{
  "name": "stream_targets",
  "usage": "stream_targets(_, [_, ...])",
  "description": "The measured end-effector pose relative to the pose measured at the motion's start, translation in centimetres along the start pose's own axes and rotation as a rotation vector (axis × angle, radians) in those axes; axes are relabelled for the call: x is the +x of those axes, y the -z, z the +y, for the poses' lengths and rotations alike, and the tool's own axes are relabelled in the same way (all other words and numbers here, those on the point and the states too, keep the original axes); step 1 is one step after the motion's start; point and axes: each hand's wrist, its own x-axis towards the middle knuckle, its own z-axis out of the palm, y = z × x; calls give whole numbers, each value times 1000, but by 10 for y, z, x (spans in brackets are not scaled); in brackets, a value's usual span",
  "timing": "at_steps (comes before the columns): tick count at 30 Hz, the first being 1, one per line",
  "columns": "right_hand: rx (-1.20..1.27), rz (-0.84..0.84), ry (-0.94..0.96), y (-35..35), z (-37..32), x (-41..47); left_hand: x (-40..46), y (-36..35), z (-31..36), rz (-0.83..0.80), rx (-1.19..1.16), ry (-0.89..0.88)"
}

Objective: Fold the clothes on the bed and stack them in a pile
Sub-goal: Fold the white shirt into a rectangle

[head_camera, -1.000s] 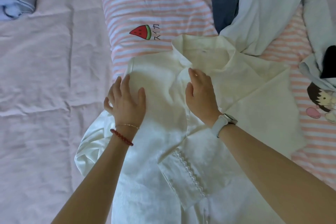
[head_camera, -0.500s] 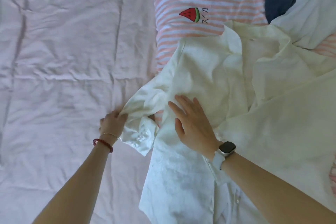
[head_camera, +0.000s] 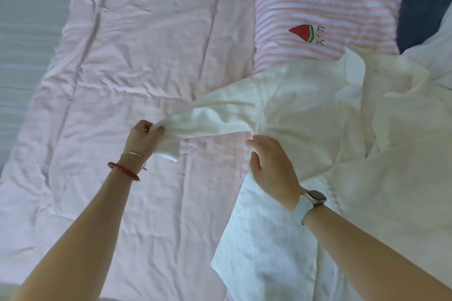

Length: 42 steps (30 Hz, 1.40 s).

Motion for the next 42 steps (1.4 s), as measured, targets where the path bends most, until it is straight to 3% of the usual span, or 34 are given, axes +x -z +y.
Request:
stream_targets(3, [492,7,-212,4,-20,-3,-44,7,15,-127,-64,-260])
stream_targets(4, [707,-55,-345,8,-27,-1,-62,9,21,-259,-132,-368])
stream_targets(6, [1021,-159,-584,12,-30,6,-96,13,32,-686,-251,-427])
stream_targets(8, [1012,-219,-653,11,-30,9,-114,12,34,-988,-264,-381])
stream_targets(9, [955,-225,-648,10,-30,9,-118,10,34,-1010,-270,-362])
stream_targets(10, [890,-199,-644,7,-30,9,-118,6,32,-936,-299,-336])
stream_targets(13, [787,-82,-654,2,-26,4,-100,-12,21,-443,-359,-232])
stream_targets(14, [787,-54,-652,3,-24,-1,-91,-21,17,-357,-353,-212])
stream_targets(19, [866,74,-677,10,-10,-37,-74,-84,-15,-454,-195,82])
stream_targets(21, [860,91,-668,11,-4,-50,-76,-99,-24,-332,-128,164])
stream_targets(23, [832,80,-613,11,0,-61,-80,-101,-24,-249,-335,386])
stream_targets(26, [772,20,-494,5,-5,-75,-91,-82,-15,-403,-677,528])
stream_targets(30, [802,-136,-333,-10,-27,-87,-106,-39,8,-547,-736,306])
stream_targets(32, [866,-159,-330,-16,-39,-86,-114,-24,28,-716,-652,149])
stream_targets(34, [928,-41,-407,-17,-45,-80,-118,-15,52,-856,-390,-13])
stream_targets(36, [989,110,-505,-9,-44,-72,-116,-11,71,-882,-213,-118])
stream_targets(38, [1081,196,-550,4,-37,-70,-113,-13,83,-776,-221,-183])
stream_targets(40, [1229,277,-598,25,-21,-73,-107,-23,86,-536,-269,-216])
stream_targets(42, [1326,379,-698,52,7,-83,-101,-37,87,-380,-167,-299])
